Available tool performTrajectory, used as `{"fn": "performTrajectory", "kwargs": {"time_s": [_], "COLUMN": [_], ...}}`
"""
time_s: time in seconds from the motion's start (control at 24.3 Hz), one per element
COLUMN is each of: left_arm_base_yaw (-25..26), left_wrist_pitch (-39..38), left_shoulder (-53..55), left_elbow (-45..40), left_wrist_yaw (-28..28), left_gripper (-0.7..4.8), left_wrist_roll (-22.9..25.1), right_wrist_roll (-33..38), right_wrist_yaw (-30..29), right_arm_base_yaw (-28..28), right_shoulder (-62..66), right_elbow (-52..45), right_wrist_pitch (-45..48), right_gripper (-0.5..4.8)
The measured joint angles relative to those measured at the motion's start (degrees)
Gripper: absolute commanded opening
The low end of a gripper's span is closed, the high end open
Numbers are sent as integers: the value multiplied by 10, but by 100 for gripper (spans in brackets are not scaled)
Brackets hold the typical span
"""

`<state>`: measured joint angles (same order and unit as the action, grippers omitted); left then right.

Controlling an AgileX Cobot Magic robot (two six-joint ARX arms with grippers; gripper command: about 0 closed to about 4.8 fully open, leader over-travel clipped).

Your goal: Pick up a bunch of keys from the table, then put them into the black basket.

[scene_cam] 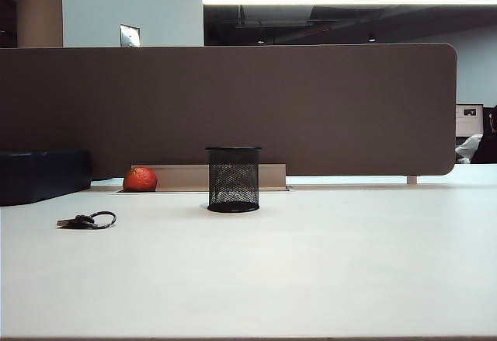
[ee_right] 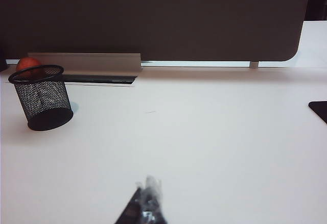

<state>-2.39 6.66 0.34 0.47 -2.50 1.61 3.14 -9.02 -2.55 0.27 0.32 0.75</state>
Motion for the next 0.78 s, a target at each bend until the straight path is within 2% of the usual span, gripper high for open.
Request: {"fn": "performTrajectory", "kwargs": {"time_s": [0.29, 0.49, 0.53, 0.62, 0.78], "left_arm_base_yaw": [0, 0, 0, 0, 0], "left_wrist_pitch": [0, -1, -4, -29, -59], "left_shoulder": [0, 0, 0, 0, 0], "left_elbow": [0, 1, 2, 12, 46], "left_wrist_yaw": [-30, -75, -92, -112, -128], "left_gripper": [-4, -1, 5, 60, 60], "left_wrist_roll": [-1, -50, -60, -64, -64], "right_wrist_roll": [2, 32, 39, 41, 42], "right_wrist_yaw": [0, 0, 0, 0, 0], "right_arm_base_yaw": [0, 0, 0, 0, 0], "right_shoulder": [0, 0, 0, 0, 0], "right_elbow": [0, 1, 4, 22, 56], "right_wrist_pitch": [0, -1, -3, -24, -70], "right_gripper": [-6, -6, -6, -6, -6]}}
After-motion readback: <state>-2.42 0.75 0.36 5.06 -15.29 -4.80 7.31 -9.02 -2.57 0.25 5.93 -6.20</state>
